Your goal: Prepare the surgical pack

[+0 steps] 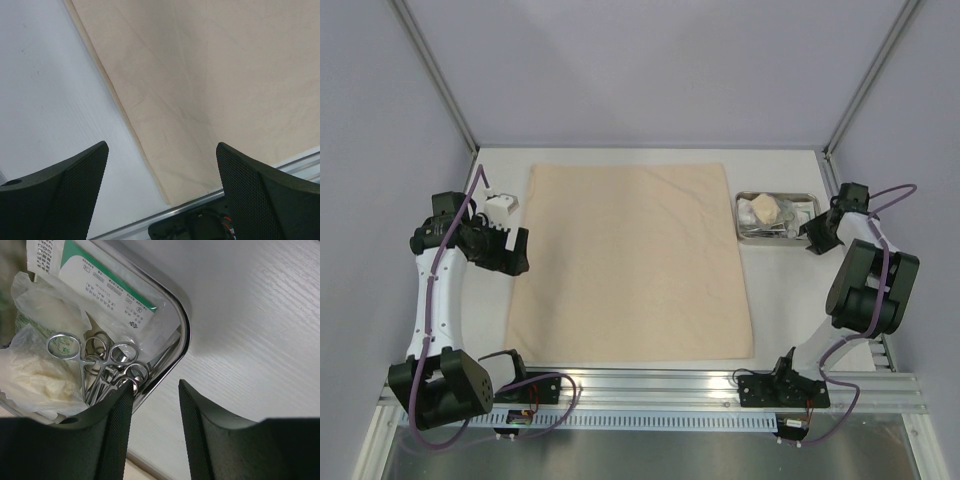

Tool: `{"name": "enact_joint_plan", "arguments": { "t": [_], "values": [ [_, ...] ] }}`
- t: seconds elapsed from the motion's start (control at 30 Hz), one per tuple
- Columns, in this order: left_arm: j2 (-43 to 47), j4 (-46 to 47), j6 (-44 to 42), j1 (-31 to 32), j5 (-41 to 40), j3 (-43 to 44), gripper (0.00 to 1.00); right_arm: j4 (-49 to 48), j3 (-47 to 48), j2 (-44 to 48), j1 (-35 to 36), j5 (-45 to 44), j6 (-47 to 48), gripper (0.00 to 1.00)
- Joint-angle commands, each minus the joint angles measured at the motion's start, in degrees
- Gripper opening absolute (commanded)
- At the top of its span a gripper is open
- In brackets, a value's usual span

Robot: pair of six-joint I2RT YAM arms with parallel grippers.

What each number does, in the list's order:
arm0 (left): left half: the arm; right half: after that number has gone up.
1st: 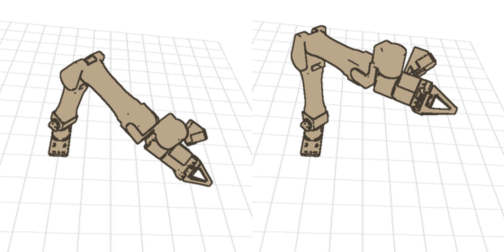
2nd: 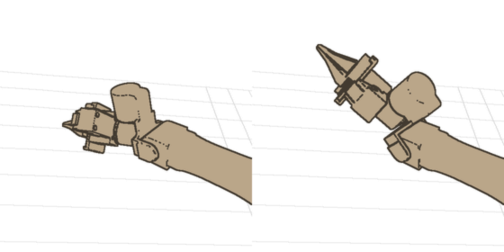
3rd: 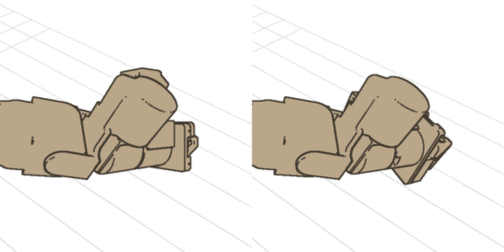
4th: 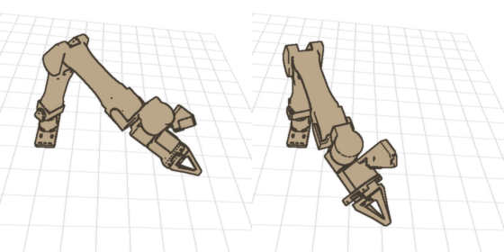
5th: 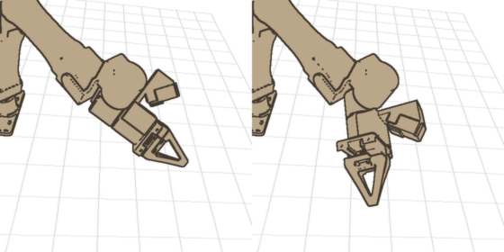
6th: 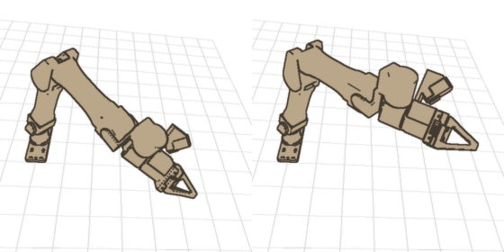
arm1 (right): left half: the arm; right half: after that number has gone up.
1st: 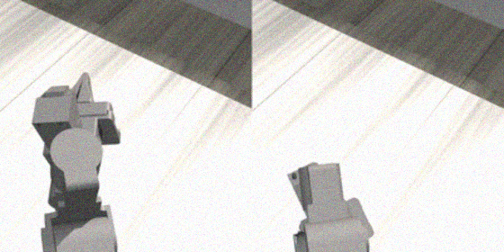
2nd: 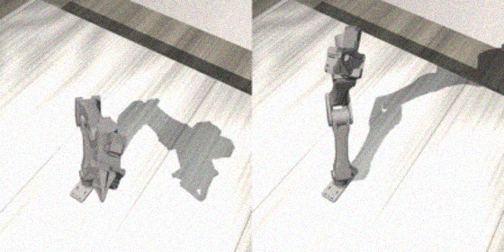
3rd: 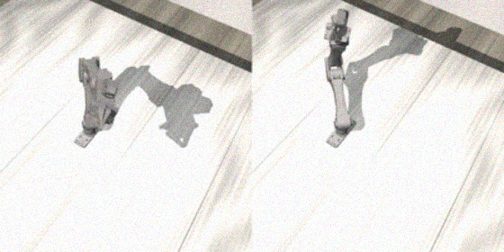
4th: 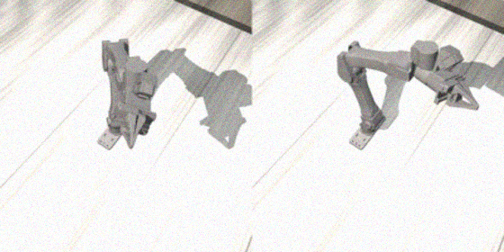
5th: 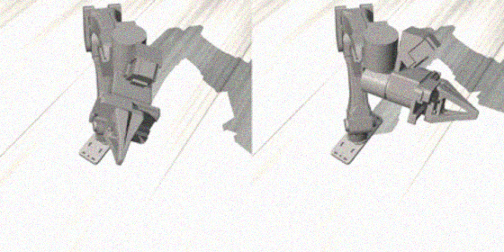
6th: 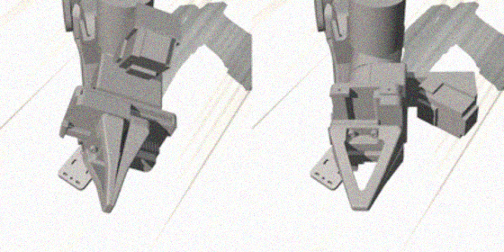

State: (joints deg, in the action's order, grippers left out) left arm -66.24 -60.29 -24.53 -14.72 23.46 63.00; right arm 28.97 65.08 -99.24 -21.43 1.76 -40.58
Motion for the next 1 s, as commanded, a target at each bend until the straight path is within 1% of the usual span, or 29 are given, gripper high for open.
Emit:
{"name": "enact_joint_plan", "arguments": {
  "t": [0.0,0.1,0.27,0.37,0.63,0.73,0.77,0.83,0.87,0.97],
  "values": [
    [0.2,1.5,0.0,-0.1,0.7,-0.2,0.98,-3.0,1.0,-1.5,0.1,-1.7,-2.9,0.44],
    [0.1,1.3,-0.1,-0.1,0.4,0.0,0.98,-3.5,1.2,-1.9,0.1,-3.8,-4.2,0.44],
    [0.2,1.2,-0.2,-0.1,0.1,-0.1,0.98,-4.1,2.5,-3.7,0.1,-4.5,-5.7,0.44],
    [0.2,1.2,-0.1,-0.1,0.0,-0.1,0.98,-4.4,2.2,-5.0,0.1,-4.2,-6.1,0.42],
    [0.2,1.1,-0.3,-0.1,-0.3,0.0,0.98,-5.9,-0.1,-4.7,0.0,-5.2,-6.4,0.37],
    [0.2,1.1,-0.2,-0.1,-0.3,0.1,0.98,-5.9,0.0,-4.7,0.1,-5.2,-6.2,0.32],
    [0.2,1.2,-0.2,-0.1,-0.3,0.1,0.98,-5.9,0.2,-4.8,0.1,-5.2,-6.1,0.28],
    [0.1,1.3,0.0,-0.1,-0.3,0.1,0.98,-5.8,0.3,-5.0,0.1,-5.0,-6.2,0.24],
    [0.2,1.3,-0.1,-0.1,-0.2,0.0,0.98,-5.9,0.3,-5.1,0.1,-4.8,-6.1,0.20],
    [0.1,1.2,-0.1,-0.2,0.0,0.0,0.98,-5.9,0.3,-5.3,0.1,-4.4,-6.3,0.15]
  ]
}}
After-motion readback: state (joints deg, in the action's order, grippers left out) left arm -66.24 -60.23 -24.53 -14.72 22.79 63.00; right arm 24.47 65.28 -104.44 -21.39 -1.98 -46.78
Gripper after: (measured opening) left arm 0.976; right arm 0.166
